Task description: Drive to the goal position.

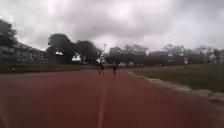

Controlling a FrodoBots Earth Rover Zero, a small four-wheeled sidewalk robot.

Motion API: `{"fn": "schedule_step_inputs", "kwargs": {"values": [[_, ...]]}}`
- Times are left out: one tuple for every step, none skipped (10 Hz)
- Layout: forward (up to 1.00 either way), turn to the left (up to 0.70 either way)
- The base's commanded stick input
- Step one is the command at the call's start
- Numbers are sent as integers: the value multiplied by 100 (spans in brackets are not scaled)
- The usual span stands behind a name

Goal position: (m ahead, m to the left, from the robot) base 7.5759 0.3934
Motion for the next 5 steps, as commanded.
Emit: {"fn": "schedule_step_inputs", "kwargs": {"values": [[50,2],[50,2],[50,2],[50,2],[50,2]]}}
